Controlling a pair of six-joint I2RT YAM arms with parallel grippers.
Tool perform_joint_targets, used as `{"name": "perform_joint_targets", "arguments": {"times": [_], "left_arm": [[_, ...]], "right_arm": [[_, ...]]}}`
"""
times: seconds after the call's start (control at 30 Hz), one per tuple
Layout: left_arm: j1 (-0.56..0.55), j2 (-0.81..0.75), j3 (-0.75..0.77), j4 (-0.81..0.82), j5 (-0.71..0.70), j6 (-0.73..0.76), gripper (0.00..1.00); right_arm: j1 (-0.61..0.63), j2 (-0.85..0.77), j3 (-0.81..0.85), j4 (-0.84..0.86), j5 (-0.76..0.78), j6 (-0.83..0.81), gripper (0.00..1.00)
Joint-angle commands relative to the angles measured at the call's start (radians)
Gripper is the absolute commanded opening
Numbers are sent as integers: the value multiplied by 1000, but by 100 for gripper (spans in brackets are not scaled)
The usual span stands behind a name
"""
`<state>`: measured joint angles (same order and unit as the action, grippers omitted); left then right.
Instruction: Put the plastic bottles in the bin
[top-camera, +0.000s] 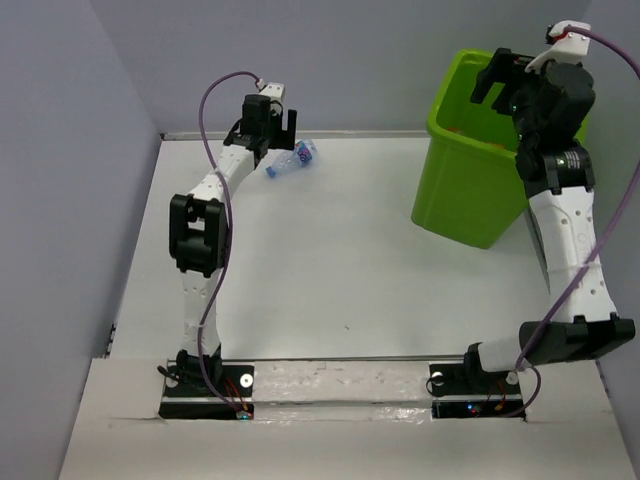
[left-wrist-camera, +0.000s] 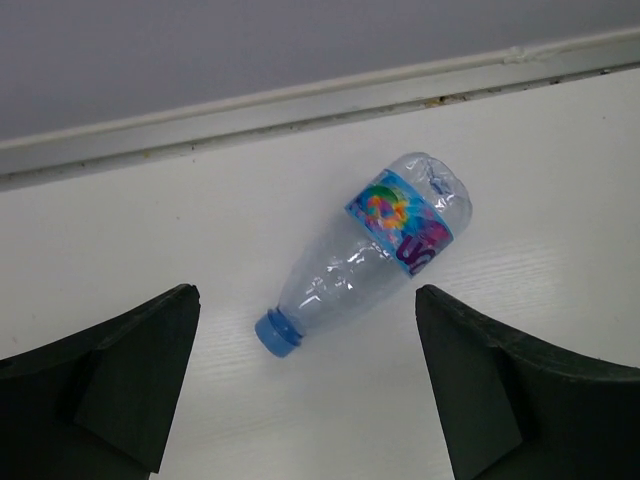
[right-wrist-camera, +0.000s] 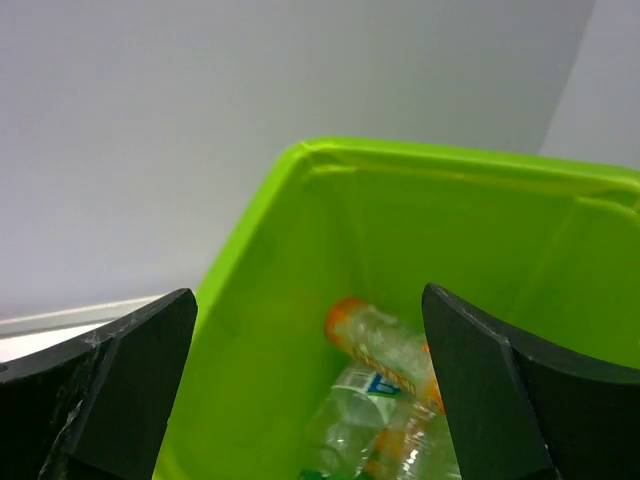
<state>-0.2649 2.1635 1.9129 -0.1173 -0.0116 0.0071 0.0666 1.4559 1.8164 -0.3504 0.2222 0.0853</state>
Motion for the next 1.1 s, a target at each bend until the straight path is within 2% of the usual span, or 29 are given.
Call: {"name": "perform_joint_targets", "arguments": {"times": [0.0, 0.17, 0.33, 0.57, 0.67, 0.7, 0.8, 0.93, 0.97, 1.07], "left_arm": [[15, 38, 126, -22, 123, 175, 99], [52, 172, 214, -56, 258, 189, 99], [62, 252, 247, -91, 445, 179, 99], [69, 345, 357, -136, 372, 119, 96], [69, 349, 357, -139, 392, 97, 79], [69, 348, 347, -145, 394, 93, 64], [70, 297, 255, -122, 407, 85, 47], [69, 127, 33, 22, 513, 13, 40], [67, 40, -57, 106, 566, -58, 38], [47, -130, -205, 326, 679, -221, 34]], "right_arm": [[-1, -149, -8, 50, -164, 74, 100], [-1, -227, -116, 91, -378, 159, 99], [-1, -253, -150, 111, -478, 200, 99], [-1, -287, -230, 155, -527, 241, 96], [9, -301, -258, 159, -553, 269, 94], [9, -313, -276, 162, -564, 287, 92], [42, -344, -340, 186, -604, 315, 90], [119, -379, -399, 192, -601, 338, 91], [149, -385, -422, 192, -604, 349, 92], [211, -393, -483, 226, -615, 396, 92]]}}
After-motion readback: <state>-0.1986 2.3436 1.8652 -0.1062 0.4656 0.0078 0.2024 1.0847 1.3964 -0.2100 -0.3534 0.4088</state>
